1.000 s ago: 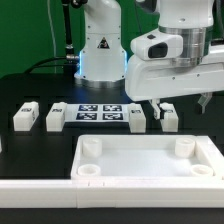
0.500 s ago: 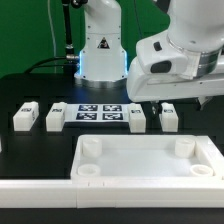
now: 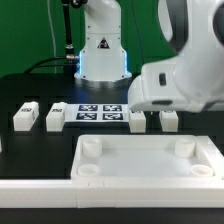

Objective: Assemble desk

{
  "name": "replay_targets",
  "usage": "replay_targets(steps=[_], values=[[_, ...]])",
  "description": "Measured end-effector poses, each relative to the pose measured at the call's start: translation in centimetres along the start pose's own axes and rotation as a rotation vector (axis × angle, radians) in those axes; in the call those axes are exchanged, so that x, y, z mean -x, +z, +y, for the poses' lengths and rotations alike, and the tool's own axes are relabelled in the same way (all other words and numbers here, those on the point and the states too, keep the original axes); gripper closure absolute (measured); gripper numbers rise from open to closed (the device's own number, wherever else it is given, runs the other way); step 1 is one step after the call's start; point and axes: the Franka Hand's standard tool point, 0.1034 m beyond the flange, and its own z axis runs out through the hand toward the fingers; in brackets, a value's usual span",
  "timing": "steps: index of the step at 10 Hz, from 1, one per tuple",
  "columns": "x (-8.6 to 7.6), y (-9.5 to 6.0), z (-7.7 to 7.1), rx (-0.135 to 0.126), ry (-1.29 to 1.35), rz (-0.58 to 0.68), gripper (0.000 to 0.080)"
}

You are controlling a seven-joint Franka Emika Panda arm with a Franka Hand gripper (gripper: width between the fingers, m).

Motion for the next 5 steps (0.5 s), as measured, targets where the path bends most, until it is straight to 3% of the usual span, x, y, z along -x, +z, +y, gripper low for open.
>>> replay_targets(steps=[1, 3, 5], values=[[-0.19, 0.23, 0.03, 0.003, -0.002, -0.046, 0.0150], [-0.56, -0.07, -0.11, 0.000, -0.003, -0.019, 0.0150], [-0.84, 0.86, -0.35, -0.005, -0.003, -0.011, 0.0150]])
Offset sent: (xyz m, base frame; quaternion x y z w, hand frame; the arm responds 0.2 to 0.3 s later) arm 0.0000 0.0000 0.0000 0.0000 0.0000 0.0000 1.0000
